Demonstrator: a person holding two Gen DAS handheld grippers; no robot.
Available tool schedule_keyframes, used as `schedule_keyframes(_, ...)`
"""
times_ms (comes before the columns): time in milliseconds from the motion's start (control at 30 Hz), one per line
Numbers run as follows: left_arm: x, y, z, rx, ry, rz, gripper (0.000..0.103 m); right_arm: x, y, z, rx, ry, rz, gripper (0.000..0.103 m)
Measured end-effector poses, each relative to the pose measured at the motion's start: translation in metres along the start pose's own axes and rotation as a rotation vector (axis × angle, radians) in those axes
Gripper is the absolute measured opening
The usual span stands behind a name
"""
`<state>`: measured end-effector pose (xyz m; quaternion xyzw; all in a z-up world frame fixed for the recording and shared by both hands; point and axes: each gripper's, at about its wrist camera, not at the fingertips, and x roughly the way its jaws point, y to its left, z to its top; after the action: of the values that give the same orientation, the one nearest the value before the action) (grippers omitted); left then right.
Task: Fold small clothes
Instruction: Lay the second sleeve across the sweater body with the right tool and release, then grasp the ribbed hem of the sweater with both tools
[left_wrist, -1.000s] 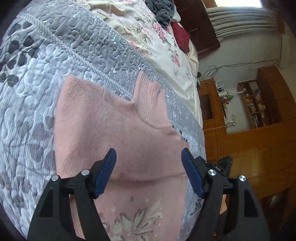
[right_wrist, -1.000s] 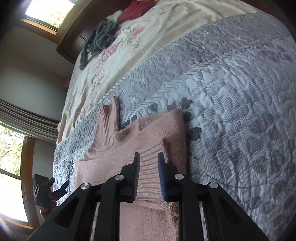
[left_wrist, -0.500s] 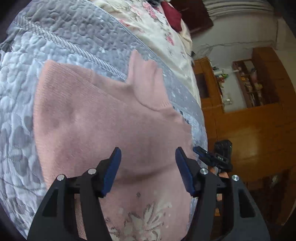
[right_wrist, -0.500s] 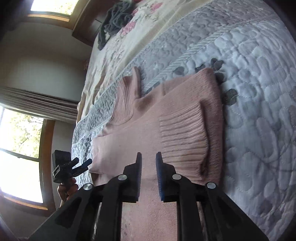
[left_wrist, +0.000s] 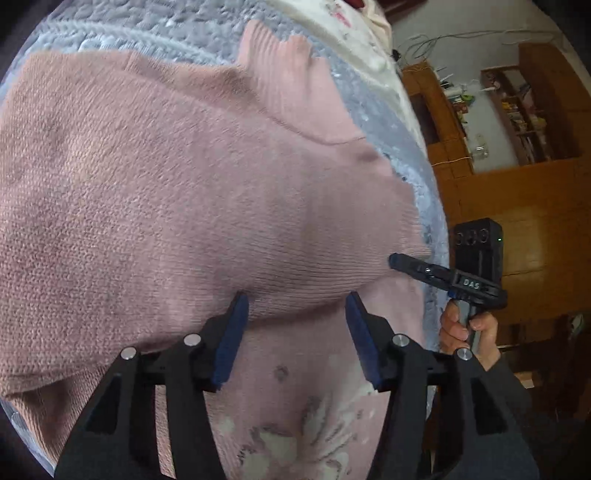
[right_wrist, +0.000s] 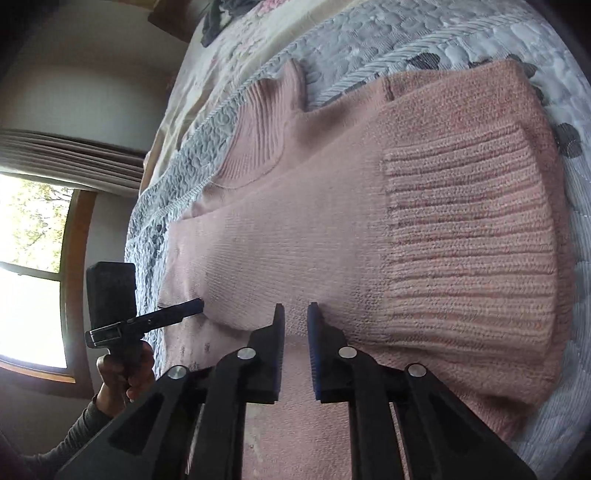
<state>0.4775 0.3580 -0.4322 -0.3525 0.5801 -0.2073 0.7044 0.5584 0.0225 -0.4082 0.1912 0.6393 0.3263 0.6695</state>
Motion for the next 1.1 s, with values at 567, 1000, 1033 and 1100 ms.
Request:
schedule_keyframes(567, -0.071, 0.028, 0.111, -0.025, -0.151, -0.037, 0.057, -0.064, -0.021, 0.12, 0.022, -0.146, 0.0, 0.025)
schedule_keyframes(1000, 0.001, 0.019, 0.239, 0.023, -0.13, 0.149, 0.058, 0.058, 0.023, 0.238, -0.049, -0.13, -0.091, 0.031)
schedule_keyframes(1033, 0.006, 0.018, 0.245, 0.033, -0.131, 0.152, 0.058, 0.065, 0.026, 0.242, -0.057, -0.132, -0.101, 0.031)
schedule_keyframes(1100, 0.013, 0.013, 0.251, 0.056, -0.143, 0.159, 0.058, 0.077, 0.029, 0.247, -0.063, -0.128, -0.107, 0.031)
